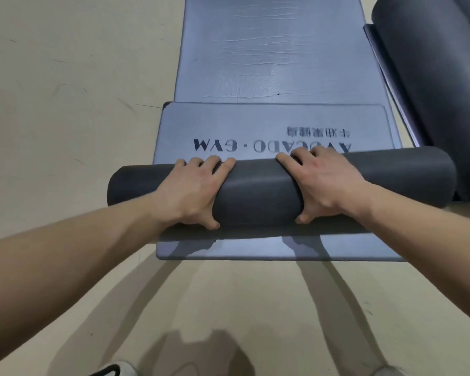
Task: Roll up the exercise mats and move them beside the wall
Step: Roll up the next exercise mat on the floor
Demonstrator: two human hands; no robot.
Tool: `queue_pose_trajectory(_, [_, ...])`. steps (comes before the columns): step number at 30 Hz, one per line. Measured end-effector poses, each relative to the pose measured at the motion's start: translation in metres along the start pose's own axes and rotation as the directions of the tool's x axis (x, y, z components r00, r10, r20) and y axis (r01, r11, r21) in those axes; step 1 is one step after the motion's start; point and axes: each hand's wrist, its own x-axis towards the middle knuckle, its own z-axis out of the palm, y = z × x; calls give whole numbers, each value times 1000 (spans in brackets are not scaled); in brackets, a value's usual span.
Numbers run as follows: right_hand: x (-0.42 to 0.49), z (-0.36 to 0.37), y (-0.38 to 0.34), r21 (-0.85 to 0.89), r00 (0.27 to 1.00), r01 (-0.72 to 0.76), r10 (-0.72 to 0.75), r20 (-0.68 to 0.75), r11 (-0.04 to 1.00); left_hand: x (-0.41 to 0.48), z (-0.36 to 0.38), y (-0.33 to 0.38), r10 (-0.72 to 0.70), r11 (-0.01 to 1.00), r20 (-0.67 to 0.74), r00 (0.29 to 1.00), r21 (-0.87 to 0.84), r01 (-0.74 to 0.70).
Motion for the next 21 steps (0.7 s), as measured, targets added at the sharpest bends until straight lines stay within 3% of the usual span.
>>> queue_pose_trajectory(2, [-6, -1, 1, 113, 996, 0, -10, 88, 994, 10, -12, -10, 61, 995, 162, 985, -93, -46])
queue_pose_trajectory(4, [-22, 11, -5, 160, 999, -26, 19, 44, 987, 17, -17, -16, 91, 986, 267, 959, -157, -50])
queue_pose_trajectory(7, [-41, 39, -17, 56, 992, -87, 92, -91, 995, 33, -31, -26, 106, 940, 368, 924, -339, 28])
queue_pose_trajectory(9, [-38, 47, -17, 15, 991, -83, 84, -103, 996, 38, -35, -29, 107, 936, 398, 911, -349, 43])
queue_pose_trajectory(11, [-30, 45, -12, 24, 989, -65, 67, -135, 998, 29, -27, -17, 10, 983, 292, 956, -177, 44])
queue_pose_trajectory(13, [-22, 33, -5, 49, 991, -50, 55, -118, 998, 9, -3, 6, -68, 997, 43, 997, 27, 67])
queue_pose_trajectory(15, [-11, 18, 6, 88, 998, -20, 26, -60, 996, 0, 12, 16, -60, 995, -107, 992, 68, 68])
queue_pose_trajectory(18, [5, 1, 17, 174, 1000, -8, 2, 31, 985, 18, -4, -2, -33, 999, -85, 996, -20, 31])
queue_pose_trajectory(21, [1, 11, 6, 121, 993, -106, 111, -38, 987, 28, -14, -9, -8, 999, -47, 999, -45, 6])
